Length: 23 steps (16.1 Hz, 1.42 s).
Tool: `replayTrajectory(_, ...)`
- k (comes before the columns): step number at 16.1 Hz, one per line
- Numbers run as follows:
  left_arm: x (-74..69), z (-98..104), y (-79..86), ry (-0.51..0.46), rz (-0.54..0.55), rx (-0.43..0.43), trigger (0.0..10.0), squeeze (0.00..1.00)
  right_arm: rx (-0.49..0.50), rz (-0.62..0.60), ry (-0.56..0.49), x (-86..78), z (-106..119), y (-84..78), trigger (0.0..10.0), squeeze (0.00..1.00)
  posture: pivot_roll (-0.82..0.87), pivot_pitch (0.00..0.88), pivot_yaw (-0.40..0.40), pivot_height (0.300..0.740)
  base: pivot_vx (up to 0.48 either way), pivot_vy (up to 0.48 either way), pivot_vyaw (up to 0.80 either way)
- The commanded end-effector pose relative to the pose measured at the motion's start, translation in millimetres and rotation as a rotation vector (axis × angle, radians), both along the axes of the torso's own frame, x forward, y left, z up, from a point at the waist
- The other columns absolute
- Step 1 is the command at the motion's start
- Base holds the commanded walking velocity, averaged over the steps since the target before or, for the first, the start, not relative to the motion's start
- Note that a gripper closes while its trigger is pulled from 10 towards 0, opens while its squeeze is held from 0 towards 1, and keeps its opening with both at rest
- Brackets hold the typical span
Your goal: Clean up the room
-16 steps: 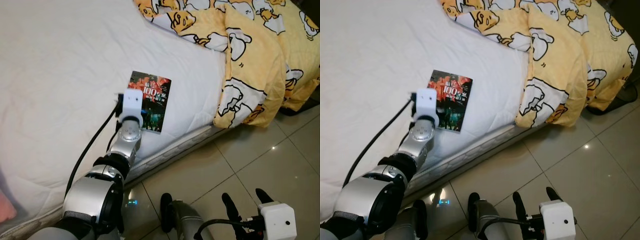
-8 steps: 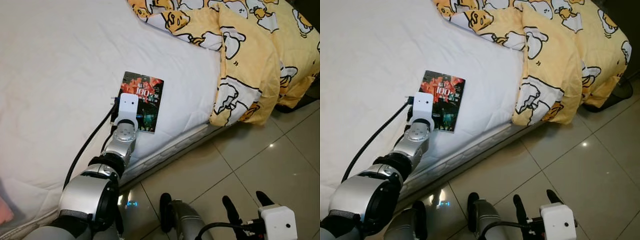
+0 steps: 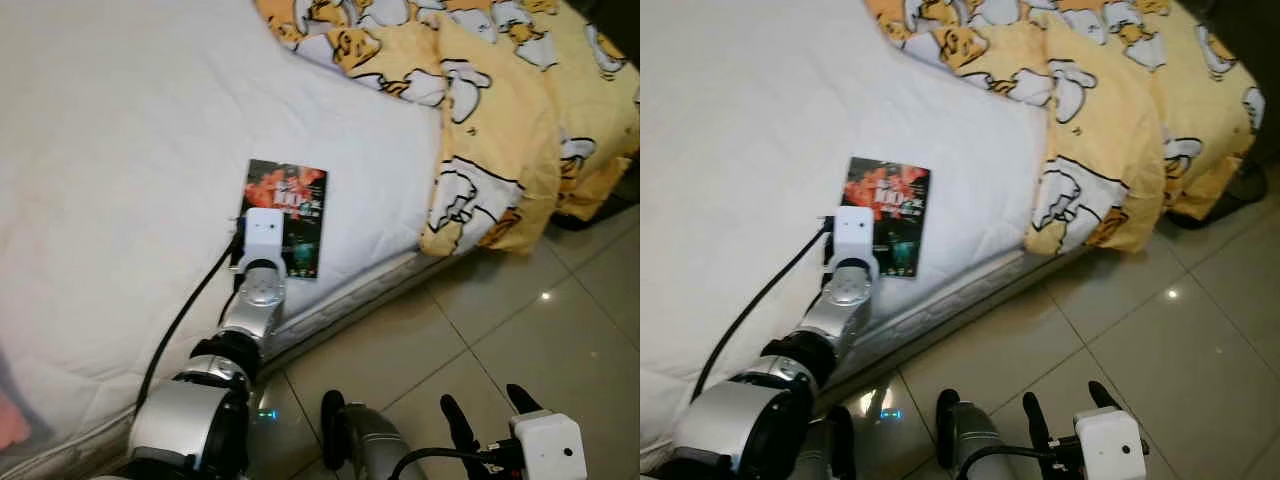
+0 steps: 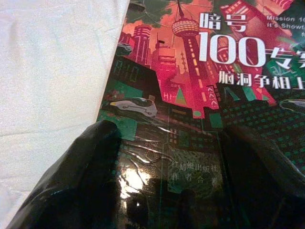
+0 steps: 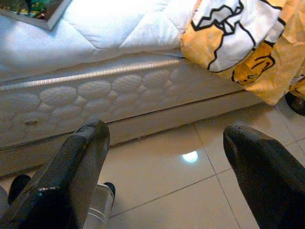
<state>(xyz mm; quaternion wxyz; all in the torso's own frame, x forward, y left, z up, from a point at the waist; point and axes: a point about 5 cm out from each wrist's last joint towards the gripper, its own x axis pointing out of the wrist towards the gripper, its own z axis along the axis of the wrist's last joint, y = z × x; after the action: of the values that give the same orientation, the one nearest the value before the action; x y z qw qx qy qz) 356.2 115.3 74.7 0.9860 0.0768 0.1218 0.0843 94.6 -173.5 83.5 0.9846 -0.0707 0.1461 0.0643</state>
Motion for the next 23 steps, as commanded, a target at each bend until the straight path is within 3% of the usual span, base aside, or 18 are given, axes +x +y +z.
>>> replayTrajectory(1,-18.4,-32,29.7,0.166,0.126,0.051,10.0,0.00,-0.022,0.005,0.041,-6.4,-6,-4.6,10.0,0.00,-0.29,0.304,-0.141,0.740,0.000,0.000,0.00)
replayTrajectory(4,-0.3,-6,48.2,0.105,0.202,0.049,10.0,0.00,-0.031,0.014,0.041,-5.6,-6,-5.6,10.0,0.00,-0.29,0.298,-0.141,0.740,0.000,0.000,0.00)
replayTrajectory(6,1.1,-1,56.3,0.094,0.242,0.103,10.0,0.00,-0.036,0.014,0.046,-7.4,-7,-6.0,10.0,0.00,-0.29,0.295,-0.136,0.740,0.000,0.000,0.00)
replayTrajectory(7,-1.4,-4,61.6,0.106,0.269,0.130,10.0,0.00,-0.037,0.014,0.047,-7.7,-7,-6.2,10.0,0.00,-0.29,0.295,-0.136,0.740,0.000,0.000,0.00)
replayTrajectory(10,-16.0,-15,99.3,0.177,0.430,0.178,10.0,0.00,-0.042,0.017,0.050,-8.1,-9,-5.9,10.0,0.00,-0.29,0.295,-0.131,0.740,0.000,0.000,0.00)
replayTrajectory(11,-17.0,-14,104.1,0.180,0.448,0.187,10.0,0.00,-0.042,0.018,0.050,-8.2,-9,-5.9,10.0,0.00,-0.29,0.295,-0.131,0.740,0.000,0.000,0.00)
replayTrajectory(14,-25.8,-6,146.1,0.178,0.599,0.231,10.0,0.00,-0.054,0.030,0.051,-8.2,-10,-7.8,10.0,0.00,-0.29,0.285,-0.137,0.740,0.000,0.000,0.00)
replayTrajectory(17,-32.2,2,173.0,0.170,0.672,0.273,10.0,0.00,-0.060,0.030,0.047,-5.4,-11,-9.8,10.0,0.00,-0.28,0.275,-0.136,0.740,0.000,0.000,0.00)
replayTrajectory(19,-50.8,3,207.0,0.200,0.805,0.307,10.0,0.00,-0.060,0.037,0.043,-3.2,-12,-9.4,10.0,0.00,-0.27,0.269,-0.133,0.740,0.000,0.000,0.00)
replayTrajectory(21,-62.5,1,221.3,0.219,0.853,0.327,10.0,0.00,-0.060,0.045,0.041,-0.4,-14,-9.5,10.0,0.00,-0.26,0.265,-0.135,0.740,0.000,0.000,0.00)
replayTrajectory(23,-68.5,-3,225.8,0.231,0.883,0.321,10.0,0.00,-0.061,0.051,0.040,1.5,-15,-9.9,10.0,0.00,-0.26,0.262,-0.136,0.740,0.000,0.000,0.00)
